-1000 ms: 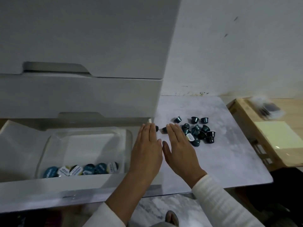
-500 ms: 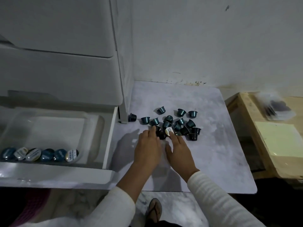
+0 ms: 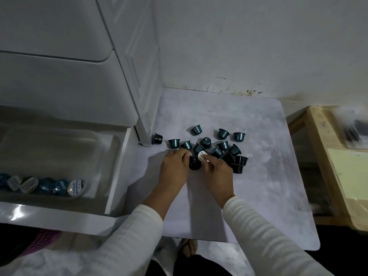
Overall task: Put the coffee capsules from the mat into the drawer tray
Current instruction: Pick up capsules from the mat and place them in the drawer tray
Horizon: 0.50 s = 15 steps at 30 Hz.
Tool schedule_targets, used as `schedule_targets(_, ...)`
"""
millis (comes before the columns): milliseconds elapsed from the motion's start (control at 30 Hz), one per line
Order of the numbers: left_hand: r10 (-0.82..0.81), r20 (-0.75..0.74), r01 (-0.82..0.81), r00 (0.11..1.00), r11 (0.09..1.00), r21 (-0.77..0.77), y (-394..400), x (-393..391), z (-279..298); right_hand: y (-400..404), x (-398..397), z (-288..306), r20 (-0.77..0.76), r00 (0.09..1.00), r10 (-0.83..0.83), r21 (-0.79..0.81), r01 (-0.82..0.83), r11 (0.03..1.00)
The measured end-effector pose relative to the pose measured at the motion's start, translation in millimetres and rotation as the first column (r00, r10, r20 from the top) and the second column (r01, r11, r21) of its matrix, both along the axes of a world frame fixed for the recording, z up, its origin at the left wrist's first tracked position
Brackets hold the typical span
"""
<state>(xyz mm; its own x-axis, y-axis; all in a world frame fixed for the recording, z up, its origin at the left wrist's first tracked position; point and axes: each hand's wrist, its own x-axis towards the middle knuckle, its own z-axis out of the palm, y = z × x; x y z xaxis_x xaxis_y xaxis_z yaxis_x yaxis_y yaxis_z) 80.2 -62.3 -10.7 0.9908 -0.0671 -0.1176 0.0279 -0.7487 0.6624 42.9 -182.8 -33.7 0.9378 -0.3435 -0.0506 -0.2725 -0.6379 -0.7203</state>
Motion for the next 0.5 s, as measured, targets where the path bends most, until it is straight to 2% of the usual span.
schedule_targets(200, 0.1, -0.067, -0.107, 0.993, 0.988, -0.111, 3.1, -3.8, 2.5, 1.0, 3.4, 6.2, -0.023, 0.992, -0.125, 0.123, 0.127, 0.984)
schedule_targets(367, 0.193, -0.124, -0.214, 0.973, 0.959, -0.184, 7.4, -7.2, 1.2, 4.9, 5.5, 9.6, -0.096, 0.958, -0.272, 0.345, 0.288, 0.893)
schedule_targets(500, 0.236, -0.158, -0.27, 0.959, 0.931, -0.246, 9.1, -7.0, 4.3, 6.8, 6.0, 10.5, -0.108, 0.935, -0.339, 0.409, 0.352, 0.842)
